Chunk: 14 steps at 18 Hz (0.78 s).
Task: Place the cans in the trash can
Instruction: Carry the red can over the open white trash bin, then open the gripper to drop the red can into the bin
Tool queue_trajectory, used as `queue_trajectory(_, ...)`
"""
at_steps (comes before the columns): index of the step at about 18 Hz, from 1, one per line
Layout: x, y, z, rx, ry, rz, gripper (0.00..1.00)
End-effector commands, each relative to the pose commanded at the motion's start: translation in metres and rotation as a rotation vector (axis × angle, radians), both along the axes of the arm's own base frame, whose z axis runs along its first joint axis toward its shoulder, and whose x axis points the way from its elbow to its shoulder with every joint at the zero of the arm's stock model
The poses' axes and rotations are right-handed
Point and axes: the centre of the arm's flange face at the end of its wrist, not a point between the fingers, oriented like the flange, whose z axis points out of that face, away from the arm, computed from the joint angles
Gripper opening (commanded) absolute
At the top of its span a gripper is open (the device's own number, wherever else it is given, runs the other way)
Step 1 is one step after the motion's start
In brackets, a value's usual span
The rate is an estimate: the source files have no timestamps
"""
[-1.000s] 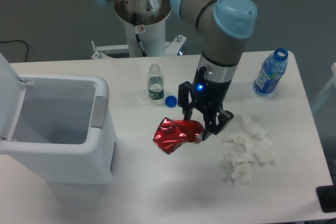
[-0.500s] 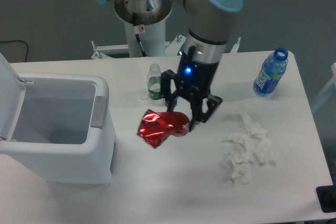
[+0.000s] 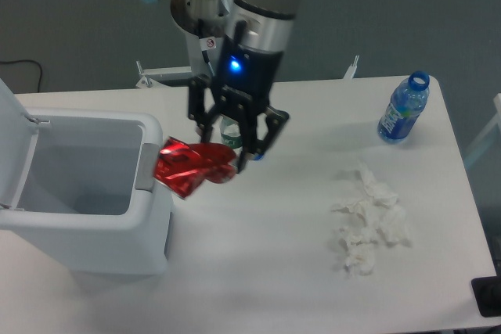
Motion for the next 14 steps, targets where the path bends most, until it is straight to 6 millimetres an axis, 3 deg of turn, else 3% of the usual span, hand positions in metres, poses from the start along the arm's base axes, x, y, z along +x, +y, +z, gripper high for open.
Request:
queue_trajectory(3,0.022,-0.001,0.006,0.007,0.0,-0.019,0.57)
queue_trajectory(6,0.047,0.008,-0.003,-0.008,-0.017,-0.054,0.57)
queue_trajectory(14,0.078,0.025,-0.021,-0.033,-0.041,-0.112,0.59)
